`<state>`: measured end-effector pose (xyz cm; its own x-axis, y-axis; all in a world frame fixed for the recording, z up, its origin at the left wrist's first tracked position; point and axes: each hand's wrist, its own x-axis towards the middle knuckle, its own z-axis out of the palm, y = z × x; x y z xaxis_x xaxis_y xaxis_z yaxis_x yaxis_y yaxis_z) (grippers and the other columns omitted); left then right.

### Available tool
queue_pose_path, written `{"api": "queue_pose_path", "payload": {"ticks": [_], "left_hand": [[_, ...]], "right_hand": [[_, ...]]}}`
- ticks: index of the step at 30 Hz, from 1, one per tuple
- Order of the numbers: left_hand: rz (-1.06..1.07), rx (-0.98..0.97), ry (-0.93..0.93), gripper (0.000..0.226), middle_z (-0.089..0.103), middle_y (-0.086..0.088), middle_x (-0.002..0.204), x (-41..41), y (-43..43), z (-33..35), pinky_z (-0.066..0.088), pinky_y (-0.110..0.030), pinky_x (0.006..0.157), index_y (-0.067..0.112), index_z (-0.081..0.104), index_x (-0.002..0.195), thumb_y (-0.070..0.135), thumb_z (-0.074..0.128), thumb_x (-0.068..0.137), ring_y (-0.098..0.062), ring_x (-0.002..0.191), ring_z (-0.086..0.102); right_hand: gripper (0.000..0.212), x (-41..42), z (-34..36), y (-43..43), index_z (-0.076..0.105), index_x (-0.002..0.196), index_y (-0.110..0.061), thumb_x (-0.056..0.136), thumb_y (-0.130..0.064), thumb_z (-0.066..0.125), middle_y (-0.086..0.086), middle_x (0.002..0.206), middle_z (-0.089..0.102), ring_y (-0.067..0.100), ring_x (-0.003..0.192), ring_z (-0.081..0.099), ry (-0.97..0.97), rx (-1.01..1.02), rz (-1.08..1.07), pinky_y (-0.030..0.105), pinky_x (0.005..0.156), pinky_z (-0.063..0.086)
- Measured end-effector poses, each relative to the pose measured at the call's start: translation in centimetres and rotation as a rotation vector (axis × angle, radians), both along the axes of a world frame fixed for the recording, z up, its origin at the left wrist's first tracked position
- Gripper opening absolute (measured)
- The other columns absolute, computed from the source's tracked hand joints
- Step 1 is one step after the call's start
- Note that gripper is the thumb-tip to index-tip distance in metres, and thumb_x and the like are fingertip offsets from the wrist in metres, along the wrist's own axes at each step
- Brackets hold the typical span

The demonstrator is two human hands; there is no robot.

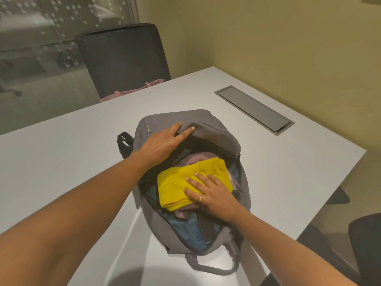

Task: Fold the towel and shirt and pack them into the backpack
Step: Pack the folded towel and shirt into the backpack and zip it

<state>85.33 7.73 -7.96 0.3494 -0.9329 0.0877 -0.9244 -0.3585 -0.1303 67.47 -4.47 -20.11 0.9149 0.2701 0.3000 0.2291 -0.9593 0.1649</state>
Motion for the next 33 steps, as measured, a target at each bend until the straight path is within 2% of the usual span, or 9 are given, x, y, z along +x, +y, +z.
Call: {"api": "queue_pose_path", "payload": {"ticks": [9, 12, 15, 18, 20, 22, 25, 28, 33], "left_hand": [[0.03, 0.012, -0.062, 0.069, 0.022, -0.014, 0.145, 3.6, -2.7, 1.7, 0.039, -0.036, 0.098, 0.026, 0.005, 0.148, 0.025, 0.048, 0.095, -0.029, 0.124, 0.038], [0.108, 0.05, -0.323, 0.064, -0.004, -0.014, 0.156, 3.7, -3.6, 0.2, 0.015, -0.051, 0.114, 0.017, -0.003, 0.148, 0.015, 0.036, 0.098, -0.033, 0.143, 0.01], [0.136, 0.05, -0.346, 0.059, -0.014, -0.011, 0.157, 3.5, -3.2, -2.4, -0.022, -0.051, 0.109, 0.015, -0.009, 0.148, 0.017, 0.024, 0.099, -0.026, 0.145, -0.011], [0.191, 0.069, -0.207, 0.06, -0.015, -0.006, 0.157, 3.7, -1.9, -4.5, -0.033, -0.042, 0.1, 0.018, -0.007, 0.148, 0.036, 0.024, 0.1, -0.022, 0.145, -0.014], [0.208, 0.114, -0.145, 0.066, -0.016, -0.004, 0.157, 4.1, -1.3, -5.5, -0.034, -0.041, 0.099, 0.02, -0.008, 0.148, 0.048, 0.023, 0.097, -0.02, 0.145, -0.016], [0.205, 0.155, -0.095, 0.075, -0.014, -0.005, 0.157, 4.6, -0.9, -6.0, -0.031, -0.043, 0.102, 0.02, -0.008, 0.148, 0.058, 0.024, 0.093, -0.02, 0.145, -0.016], [0.19, 0.205, -0.045, 0.089, -0.01, -0.008, 0.157, 5.1, -0.6, -6.1, -0.016, -0.049, 0.113, 0.016, -0.006, 0.148, 0.067, 0.032, 0.086, -0.023, 0.145, -0.014], [0.192, 0.245, 0.024, 0.096, -0.011, -0.009, 0.157, 5.5, -0.4, -6.4, -0.01, -0.047, 0.115, 0.014, -0.007, 0.148, 0.069, 0.037, 0.083, -0.023, 0.145, -0.013], [0.195, 0.219, 0.047, 0.095, -0.01, -0.008, 0.158, 5.5, -0.1, -7.3, -0.008, -0.047, 0.116, 0.014, -0.006, 0.149, 0.07, 0.035, 0.083, -0.022, 0.145, -0.011]], "right_hand": [[0.065, -0.2, 0.3, 1.0, 0.045, 0.119, -0.03, 0.064, -0.039, 0.079, 0.0, 0.123, 0.063, 0.023, 0.108, 0.063, 0.046, 0.119, -0.023, 0.032, 0.086, 0.051], [0.065, -0.3, 0.8, 0.9, 0.046, 0.122, -0.03, 0.066, -0.049, 0.071, 0.0, 0.127, 0.06, 0.023, 0.112, 0.059, 0.028, 0.068, -0.056, 0.034, 0.088, 0.05], [0.058, -0.8, 2.1, 1.6, 0.055, 0.121, -0.031, 0.073, -0.063, 0.048, -0.001, 0.128, 0.059, 0.022, 0.116, 0.057, 0.078, 0.127, -0.092, 0.037, 0.091, 0.047], [0.055, 0.9, 5.2, 1.9, 0.066, 0.089, -0.025, 0.085, -0.066, 0.03, 0.0, 0.09, 0.07, 0.02, 0.083, 0.063, 0.117, 0.36, -0.135, 0.034, 0.068, 0.05], [0.049, 3.4, 7.4, 1.6, 0.06, 0.07, -0.016, 0.092, -0.052, 0.033, 0.005, 0.068, 0.062, 0.022, 0.064, 0.055, 0.094, 0.458, -0.227, 0.038, 0.059, 0.045], [0.028, 5.7, 8.5, 0.4, 0.062, 0.084, -0.016, 0.09, -0.038, 0.047, 0.005, 0.085, 0.063, 0.021, 0.082, 0.056, 0.095, 0.459, -0.364, 0.039, 0.076, 0.046], [0.053, 7.2, 8.1, -1.8, 0.055, 0.116, -0.016, 0.081, -0.056, 0.056, 0.003, 0.12, 0.053, 0.021, 0.115, 0.046, 0.383, 0.447, -0.565, 0.043, 0.099, 0.035], [0.072, 7.8, 8.0, -2.7, 0.051, 0.121, -0.015, 0.074, -0.069, 0.056, 0.005, 0.124, 0.053, 0.022, 0.115, 0.048, 0.598, 0.509, -0.57, 0.044, 0.098, 0.038], [0.088, 8.3, 8.4, -2.3, 0.036, 0.138, -0.018, 0.071, -0.073, 0.053, 0.008, 0.139, 0.042, 0.026, 0.126, 0.042, 0.806, 0.452, -0.541, 0.045, 0.103, 0.035]]}}
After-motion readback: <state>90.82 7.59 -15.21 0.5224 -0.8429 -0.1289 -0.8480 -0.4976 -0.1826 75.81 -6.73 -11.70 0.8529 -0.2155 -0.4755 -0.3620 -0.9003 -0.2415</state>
